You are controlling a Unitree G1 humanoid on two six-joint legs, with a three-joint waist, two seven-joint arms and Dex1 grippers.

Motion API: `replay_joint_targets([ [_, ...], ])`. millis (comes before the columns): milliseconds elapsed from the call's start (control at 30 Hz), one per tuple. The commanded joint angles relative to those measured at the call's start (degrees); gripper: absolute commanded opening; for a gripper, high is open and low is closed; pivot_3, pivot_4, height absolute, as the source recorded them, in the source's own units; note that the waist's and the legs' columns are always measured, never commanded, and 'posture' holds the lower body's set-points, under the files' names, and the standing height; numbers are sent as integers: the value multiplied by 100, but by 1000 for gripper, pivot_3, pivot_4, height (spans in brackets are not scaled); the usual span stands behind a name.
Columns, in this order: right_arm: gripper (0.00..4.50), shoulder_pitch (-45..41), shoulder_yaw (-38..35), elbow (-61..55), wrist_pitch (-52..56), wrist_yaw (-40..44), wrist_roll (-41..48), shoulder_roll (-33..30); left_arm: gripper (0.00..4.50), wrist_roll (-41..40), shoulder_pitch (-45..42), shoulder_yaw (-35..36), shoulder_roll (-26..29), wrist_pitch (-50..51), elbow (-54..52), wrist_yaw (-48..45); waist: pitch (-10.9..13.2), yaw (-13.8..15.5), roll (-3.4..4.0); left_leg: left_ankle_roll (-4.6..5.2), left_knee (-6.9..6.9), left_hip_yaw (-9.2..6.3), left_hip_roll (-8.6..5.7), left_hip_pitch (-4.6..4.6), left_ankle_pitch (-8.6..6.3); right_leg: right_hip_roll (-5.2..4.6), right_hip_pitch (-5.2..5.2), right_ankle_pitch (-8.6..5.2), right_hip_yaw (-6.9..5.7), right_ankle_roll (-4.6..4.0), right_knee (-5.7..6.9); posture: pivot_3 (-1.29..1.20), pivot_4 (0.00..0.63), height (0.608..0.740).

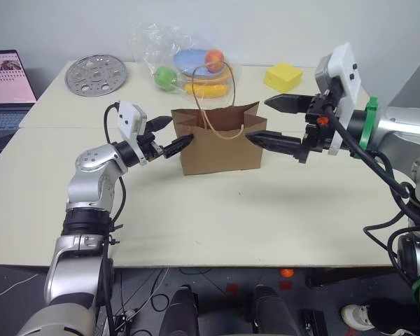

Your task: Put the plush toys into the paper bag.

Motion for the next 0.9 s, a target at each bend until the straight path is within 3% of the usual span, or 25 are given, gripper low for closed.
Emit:
replay_joint_targets([
  [33,4500,-43,-224,-146,-141,0,19,-68,3617,-10,-132,53,84,-157,-41,-203,0,-5,0,0,-1,0,0,0,0,0,0,0,0,0,0,0,150,740],
  [267,4500,-25,-235,-97,-164,7,4,-114,1381,105,-32,30,175,-204,-8,-315,0,-11,0,0,-2,-1,0,0,0,0,-1,0,0,0,0,0,150,740],
  [433,4500,-24,-219,-31,-230,0,-50,-107,40,183,-131,20,120,-258,155,-313,0,-11,0,0,-2,-1,0,0,0,0,0,-1,0,1,0,0,150,740],
  [800,4500,98,-245,-24,-302,-80,-69,-117,40,371,-158,-55,81,-524,233,-383,0,-6,0,0,-2,-1,0,0,0,0,0,0,0,0,0,0,150,740],
  [900,4500,124,-275,-41,-293,-96,-53,-114,593,195,-207,84,159,-242,225,-433,0,-8,0,0,-2,-1,0,0,0,0,0,0,0,1,0,0,150,740],
])
